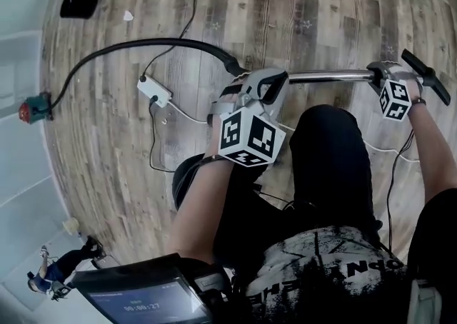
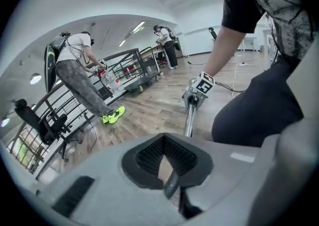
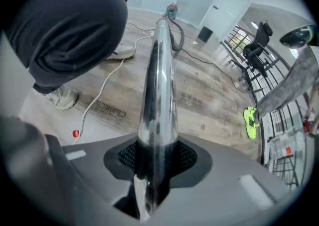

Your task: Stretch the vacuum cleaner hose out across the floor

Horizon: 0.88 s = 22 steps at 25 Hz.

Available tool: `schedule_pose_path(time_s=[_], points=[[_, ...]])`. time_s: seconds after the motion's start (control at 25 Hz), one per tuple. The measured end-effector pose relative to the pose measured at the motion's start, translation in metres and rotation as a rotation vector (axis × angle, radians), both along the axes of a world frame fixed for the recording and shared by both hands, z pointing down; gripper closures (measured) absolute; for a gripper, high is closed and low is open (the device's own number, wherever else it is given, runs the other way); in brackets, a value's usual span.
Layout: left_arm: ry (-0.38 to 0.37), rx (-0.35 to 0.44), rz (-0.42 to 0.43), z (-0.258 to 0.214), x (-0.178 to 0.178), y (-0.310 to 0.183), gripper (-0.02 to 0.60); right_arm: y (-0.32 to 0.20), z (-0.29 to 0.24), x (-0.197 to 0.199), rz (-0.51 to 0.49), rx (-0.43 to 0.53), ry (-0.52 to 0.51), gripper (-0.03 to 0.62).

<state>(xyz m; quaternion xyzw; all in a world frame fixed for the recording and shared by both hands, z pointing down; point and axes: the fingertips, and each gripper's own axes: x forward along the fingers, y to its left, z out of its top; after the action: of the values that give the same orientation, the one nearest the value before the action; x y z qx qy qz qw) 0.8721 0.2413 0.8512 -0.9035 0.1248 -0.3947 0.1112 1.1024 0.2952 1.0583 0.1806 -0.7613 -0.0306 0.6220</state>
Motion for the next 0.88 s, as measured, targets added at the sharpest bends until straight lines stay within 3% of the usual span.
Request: schedule_pose_path(time_s=[0.28, 0.64, 0.88], points=[[0.012, 0.003, -0.065, 0.002, 0.007, -0.003, 0.577, 0.039, 0.065, 0.019, 0.093, -0.067, 0.009, 0.463], [-0.028, -0.056, -0.127, 0.025, 0.006, -0.010, 0.577, 0.050, 0.131, 0.023, 0.113, -0.164, 0.139, 0.468], [-0.059, -0.088, -0.163, 0.044, -0.009, -0.006, 0.577, 0.059, 0.160, 0.024, 0.118, -0.180, 0.163, 0.468]])
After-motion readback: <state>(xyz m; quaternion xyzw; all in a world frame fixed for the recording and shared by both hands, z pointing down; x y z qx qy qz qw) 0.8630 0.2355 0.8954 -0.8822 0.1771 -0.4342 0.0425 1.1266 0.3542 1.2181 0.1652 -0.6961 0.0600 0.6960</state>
